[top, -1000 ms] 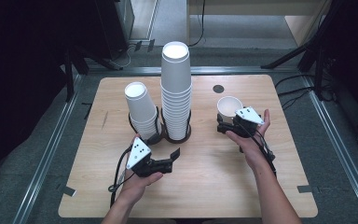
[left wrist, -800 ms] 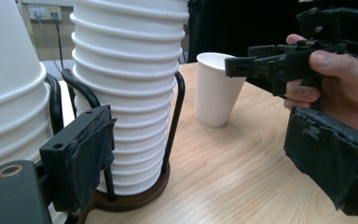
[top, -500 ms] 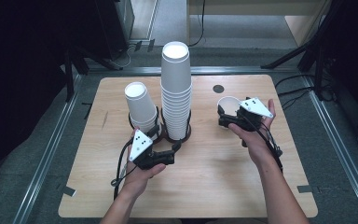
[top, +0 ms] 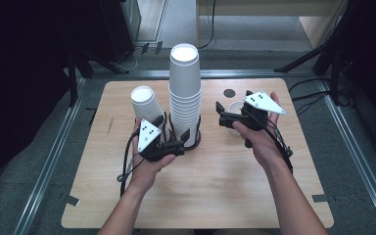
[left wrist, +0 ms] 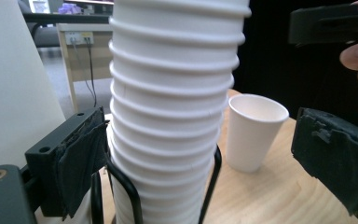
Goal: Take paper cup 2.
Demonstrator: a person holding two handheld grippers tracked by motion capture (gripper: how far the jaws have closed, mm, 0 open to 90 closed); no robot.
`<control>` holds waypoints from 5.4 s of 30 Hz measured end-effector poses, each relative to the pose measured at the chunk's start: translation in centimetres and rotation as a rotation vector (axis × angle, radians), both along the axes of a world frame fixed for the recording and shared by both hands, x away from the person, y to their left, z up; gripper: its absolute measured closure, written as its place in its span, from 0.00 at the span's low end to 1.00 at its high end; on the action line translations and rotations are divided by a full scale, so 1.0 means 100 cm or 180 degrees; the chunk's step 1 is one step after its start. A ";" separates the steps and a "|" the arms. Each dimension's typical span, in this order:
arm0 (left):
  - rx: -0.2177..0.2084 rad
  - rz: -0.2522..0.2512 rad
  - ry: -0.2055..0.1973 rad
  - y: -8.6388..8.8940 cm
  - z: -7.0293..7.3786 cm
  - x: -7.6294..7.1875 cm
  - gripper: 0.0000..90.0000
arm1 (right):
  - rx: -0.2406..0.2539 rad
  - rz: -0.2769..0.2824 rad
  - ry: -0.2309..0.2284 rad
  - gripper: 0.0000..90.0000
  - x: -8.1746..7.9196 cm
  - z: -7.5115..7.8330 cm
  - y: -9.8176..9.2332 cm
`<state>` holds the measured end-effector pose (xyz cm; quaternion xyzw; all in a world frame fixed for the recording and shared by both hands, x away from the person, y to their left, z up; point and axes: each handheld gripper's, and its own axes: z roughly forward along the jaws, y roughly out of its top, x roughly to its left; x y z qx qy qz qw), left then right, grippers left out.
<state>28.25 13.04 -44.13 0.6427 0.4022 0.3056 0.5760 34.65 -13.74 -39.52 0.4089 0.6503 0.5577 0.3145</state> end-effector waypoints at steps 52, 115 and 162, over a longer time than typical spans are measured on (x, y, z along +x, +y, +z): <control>0.0135 0.0262 -0.0293 -0.028 0.039 0.041 0.04 | 0.0199 0.0930 0.0117 0.00 0.019 0.081 0.077; 0.0038 0.0262 -0.0343 -0.025 0.037 0.042 0.10 | 0.0319 0.0779 -0.0244 0.15 0.016 0.097 0.099; 0.0074 0.0122 -0.0241 -0.010 0.031 -0.001 0.00 | 0.0595 0.0337 -0.0592 0.15 -0.008 0.141 0.024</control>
